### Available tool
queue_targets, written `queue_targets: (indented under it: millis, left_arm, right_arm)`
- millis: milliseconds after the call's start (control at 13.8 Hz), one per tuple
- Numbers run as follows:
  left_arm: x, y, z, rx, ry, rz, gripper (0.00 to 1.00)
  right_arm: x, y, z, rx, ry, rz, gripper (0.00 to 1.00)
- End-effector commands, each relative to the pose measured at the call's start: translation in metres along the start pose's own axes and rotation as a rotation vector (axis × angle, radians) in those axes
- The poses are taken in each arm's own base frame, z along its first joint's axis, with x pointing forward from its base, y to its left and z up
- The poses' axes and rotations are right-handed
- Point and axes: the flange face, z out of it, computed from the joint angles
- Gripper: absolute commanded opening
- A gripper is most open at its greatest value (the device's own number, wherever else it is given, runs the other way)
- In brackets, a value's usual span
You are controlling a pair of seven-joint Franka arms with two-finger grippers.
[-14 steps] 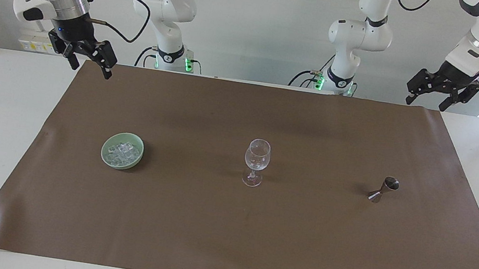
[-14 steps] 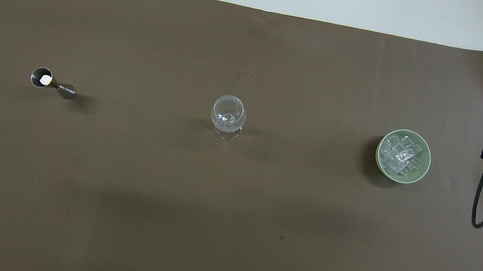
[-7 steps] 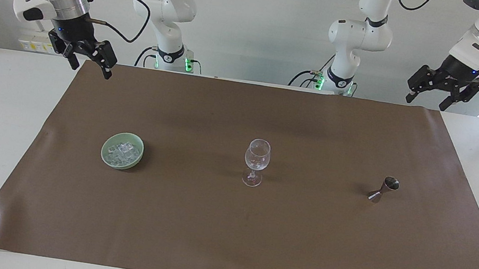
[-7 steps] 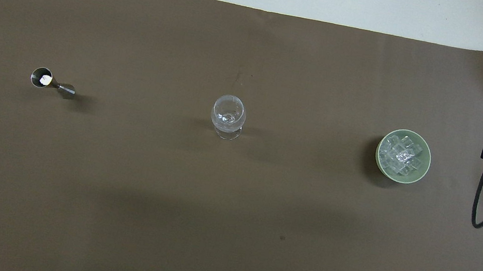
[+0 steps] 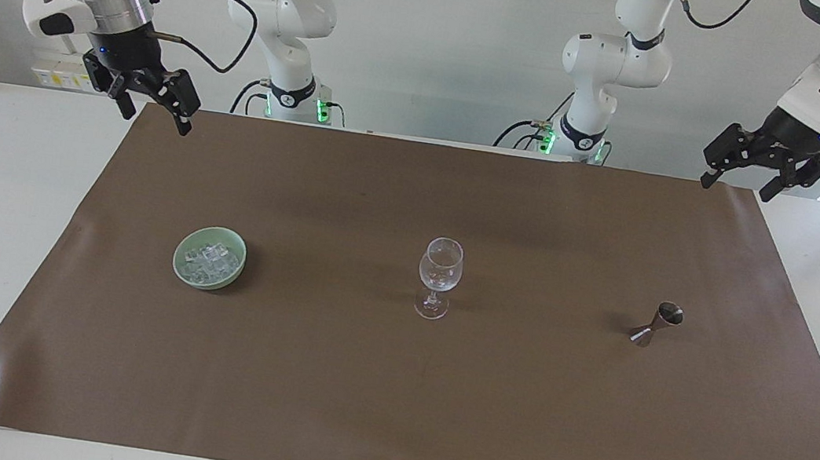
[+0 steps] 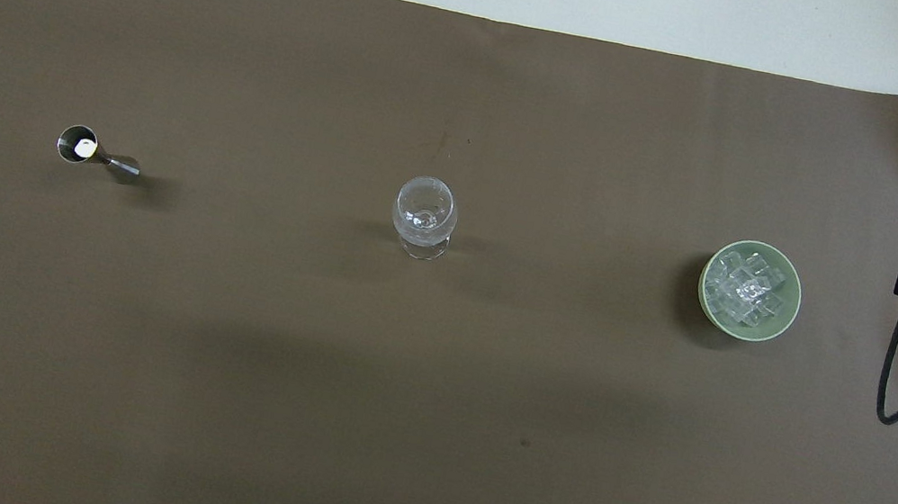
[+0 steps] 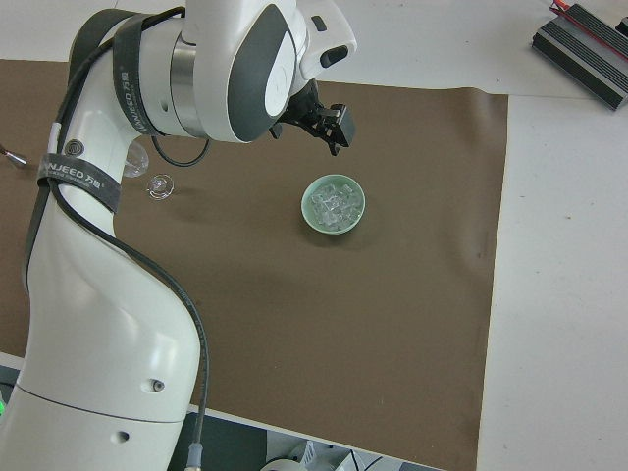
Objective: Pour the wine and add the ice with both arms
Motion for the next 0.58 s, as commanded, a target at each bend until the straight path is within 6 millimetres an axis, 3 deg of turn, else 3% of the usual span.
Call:
queue_targets:
  millis: [0,508]
  left_arm:
    - [0.0030,0.0012,-0.0053,-0.002,-0.015,0.004,1.00]
    - [0.0047,0.0038,-0.0039,0.009,-0.009,0.011,1.00]
  right_arm:
    - [-0.0023,0.0004,0.0002,0.025,-0.005,-0.004,1.00]
    - [-0.0023,0.0004,0.0002,0.025,-0.005,-0.004,1.00]
